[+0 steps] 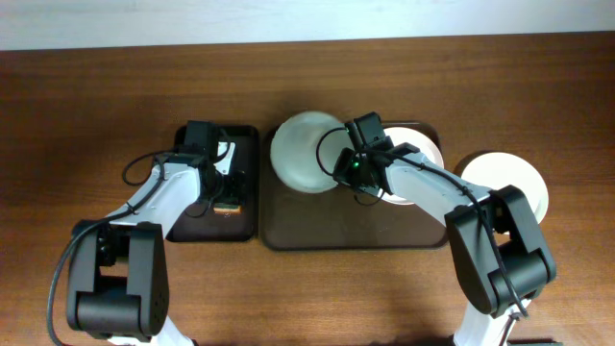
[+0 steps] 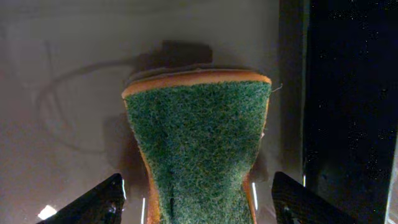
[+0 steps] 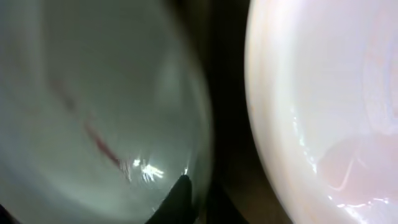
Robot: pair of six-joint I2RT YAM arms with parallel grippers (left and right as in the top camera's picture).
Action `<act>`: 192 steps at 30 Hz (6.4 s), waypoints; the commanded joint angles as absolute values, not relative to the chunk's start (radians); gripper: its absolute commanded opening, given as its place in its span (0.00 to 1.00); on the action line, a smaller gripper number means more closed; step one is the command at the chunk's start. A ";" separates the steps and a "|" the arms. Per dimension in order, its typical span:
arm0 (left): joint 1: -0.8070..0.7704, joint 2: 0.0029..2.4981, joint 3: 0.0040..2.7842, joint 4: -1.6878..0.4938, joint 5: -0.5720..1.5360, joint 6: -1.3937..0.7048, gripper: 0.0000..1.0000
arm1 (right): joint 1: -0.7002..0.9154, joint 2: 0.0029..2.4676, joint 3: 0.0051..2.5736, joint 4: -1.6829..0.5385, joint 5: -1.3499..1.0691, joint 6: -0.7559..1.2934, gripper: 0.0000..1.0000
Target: Clean dirty plates on tray and stack at the side
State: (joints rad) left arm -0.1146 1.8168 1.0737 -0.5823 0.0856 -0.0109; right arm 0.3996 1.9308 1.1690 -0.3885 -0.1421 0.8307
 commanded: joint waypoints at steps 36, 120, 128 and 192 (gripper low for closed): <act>-0.111 1.821 1.082 -0.584 0.093 -0.007 0.74 | 0.379 1.855 1.340 -0.604 -0.142 -0.024 0.41; -0.110 1.652 1.161 -0.601 0.093 -0.008 0.00 | 0.347 1.994 1.330 -0.934 -0.258 0.528 0.04; -0.110 1.535 1.161 -0.582 0.089 -0.007 0.00 | 0.347 1.994 1.330 -0.927 -0.258 0.502 0.04; -0.110 1.228 1.161 -0.435 0.089 0.016 0.00 | 0.347 1.994 1.330 -0.923 -0.258 0.502 0.04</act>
State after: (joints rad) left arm -0.1146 1.1892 1.1454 -0.4152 0.0856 0.0006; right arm 0.3508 2.0037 1.3334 -0.9237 -0.2646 0.5037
